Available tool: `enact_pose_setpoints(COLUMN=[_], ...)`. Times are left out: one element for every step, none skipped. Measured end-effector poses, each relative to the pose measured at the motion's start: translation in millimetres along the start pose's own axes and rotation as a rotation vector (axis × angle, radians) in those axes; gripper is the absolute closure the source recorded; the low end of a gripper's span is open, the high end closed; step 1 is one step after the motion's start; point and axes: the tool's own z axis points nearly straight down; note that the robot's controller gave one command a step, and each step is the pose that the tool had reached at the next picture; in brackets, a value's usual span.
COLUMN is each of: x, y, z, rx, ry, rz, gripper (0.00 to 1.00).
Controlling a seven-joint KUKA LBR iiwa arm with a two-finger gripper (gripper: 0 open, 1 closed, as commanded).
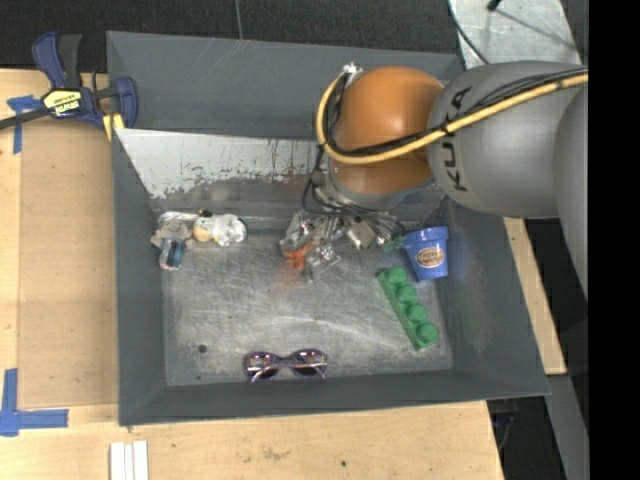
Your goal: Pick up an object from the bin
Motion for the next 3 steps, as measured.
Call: enact_pose_setpoints(x=[-5.8, -3.1, -0.2], y=[-2, 6, -17], z=[-24, -41, -113], rx=[0.009, -0.001, 0.003], ry=[-0.02, 0.005, -0.006], rz=[0.007, -0.001, -0.011], gripper=[1.0, 1.0, 1.0])
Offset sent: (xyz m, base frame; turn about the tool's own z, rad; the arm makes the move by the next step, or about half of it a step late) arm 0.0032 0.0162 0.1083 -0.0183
